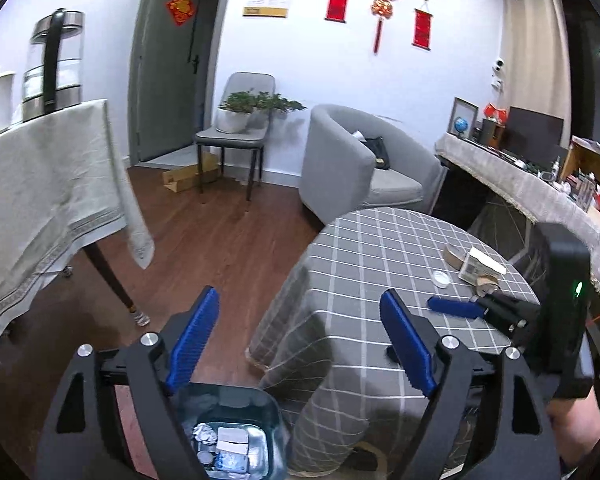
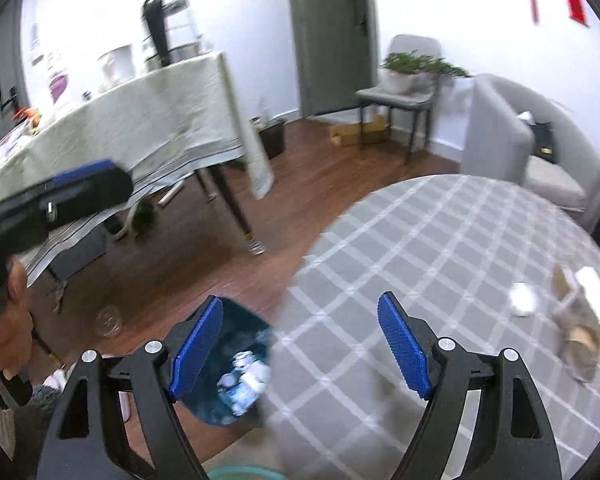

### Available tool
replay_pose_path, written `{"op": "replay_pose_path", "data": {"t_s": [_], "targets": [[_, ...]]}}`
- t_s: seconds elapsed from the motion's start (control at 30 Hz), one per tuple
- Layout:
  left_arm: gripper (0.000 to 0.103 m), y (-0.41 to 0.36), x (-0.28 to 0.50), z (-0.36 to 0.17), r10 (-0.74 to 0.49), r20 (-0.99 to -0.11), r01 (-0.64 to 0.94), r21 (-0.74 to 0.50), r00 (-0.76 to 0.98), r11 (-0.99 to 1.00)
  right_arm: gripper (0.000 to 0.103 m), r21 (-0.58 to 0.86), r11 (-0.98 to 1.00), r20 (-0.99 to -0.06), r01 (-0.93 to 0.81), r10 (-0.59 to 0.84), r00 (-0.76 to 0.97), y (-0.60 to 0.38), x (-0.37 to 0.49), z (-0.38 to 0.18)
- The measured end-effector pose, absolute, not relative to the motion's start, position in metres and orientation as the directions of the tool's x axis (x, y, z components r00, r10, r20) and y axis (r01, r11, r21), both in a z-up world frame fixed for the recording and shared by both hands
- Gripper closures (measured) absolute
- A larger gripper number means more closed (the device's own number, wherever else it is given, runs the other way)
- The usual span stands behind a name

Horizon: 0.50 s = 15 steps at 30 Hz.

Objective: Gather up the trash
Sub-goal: 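Grasp the brown tape roll with the right tool while the left tool grasps the white bottle cap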

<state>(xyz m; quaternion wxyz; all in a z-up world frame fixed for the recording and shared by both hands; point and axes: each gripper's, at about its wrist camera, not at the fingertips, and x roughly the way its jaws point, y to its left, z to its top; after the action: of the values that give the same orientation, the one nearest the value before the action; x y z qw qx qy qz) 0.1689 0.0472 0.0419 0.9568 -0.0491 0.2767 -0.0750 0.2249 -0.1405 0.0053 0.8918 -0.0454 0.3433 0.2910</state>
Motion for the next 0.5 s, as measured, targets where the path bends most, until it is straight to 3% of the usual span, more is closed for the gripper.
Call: {"op": "replay_pose_path", "data": {"t_s": [0.5], "targets": [[0.018,-0.032,0.213,0.022,-0.283,-0.564,0.244,-0.145,0.776,0.959,0.018,0.065,0.952,-0.650,-0.300,0.269,0.711,-0.265,0.243,-0.009]]}}
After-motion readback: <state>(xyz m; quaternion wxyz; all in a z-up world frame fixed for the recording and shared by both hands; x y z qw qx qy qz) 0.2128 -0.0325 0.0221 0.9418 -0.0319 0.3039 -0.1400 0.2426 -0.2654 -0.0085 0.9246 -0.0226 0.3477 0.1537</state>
